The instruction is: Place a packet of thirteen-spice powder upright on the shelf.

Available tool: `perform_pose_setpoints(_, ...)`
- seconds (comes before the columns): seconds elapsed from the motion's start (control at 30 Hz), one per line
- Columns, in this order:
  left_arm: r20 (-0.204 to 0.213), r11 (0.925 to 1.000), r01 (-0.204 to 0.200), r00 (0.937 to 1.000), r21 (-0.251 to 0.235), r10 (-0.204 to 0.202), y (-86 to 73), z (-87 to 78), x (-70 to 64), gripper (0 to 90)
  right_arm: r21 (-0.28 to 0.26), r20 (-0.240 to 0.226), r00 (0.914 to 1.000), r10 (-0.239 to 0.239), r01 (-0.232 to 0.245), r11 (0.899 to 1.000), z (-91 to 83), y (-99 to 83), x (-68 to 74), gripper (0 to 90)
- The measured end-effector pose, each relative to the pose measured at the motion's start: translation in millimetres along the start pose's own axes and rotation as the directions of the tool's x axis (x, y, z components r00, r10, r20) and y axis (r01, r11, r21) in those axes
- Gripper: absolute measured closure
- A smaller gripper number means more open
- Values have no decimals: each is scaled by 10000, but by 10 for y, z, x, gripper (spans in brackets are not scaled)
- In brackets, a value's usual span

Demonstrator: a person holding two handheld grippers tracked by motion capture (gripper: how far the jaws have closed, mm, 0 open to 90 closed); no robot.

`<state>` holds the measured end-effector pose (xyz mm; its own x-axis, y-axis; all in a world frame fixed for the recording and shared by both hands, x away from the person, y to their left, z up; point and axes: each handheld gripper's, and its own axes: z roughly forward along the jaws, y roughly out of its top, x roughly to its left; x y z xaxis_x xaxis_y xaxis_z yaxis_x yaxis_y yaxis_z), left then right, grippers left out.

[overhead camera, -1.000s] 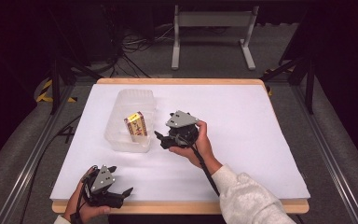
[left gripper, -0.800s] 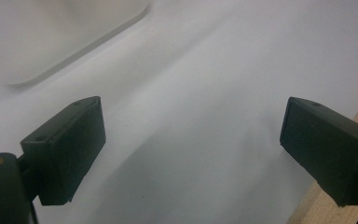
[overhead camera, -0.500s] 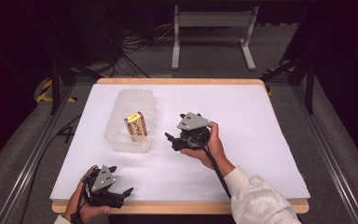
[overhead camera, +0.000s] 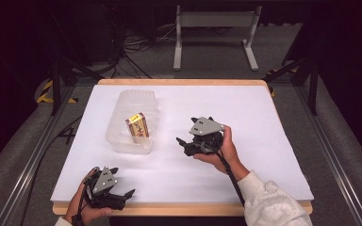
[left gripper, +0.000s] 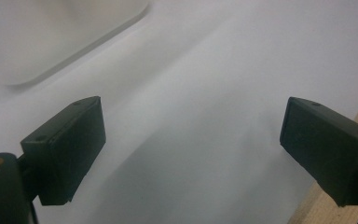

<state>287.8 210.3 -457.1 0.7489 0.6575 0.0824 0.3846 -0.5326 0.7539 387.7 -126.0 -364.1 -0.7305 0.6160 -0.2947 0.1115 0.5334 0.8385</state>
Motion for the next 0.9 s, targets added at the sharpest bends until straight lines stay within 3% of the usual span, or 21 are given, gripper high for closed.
perform_pose_setpoints(0.9,23,10000,0,10000,16,0,6,7,-5,74,624,203,9981,-588,575,9964,-311,-348,-135,175)
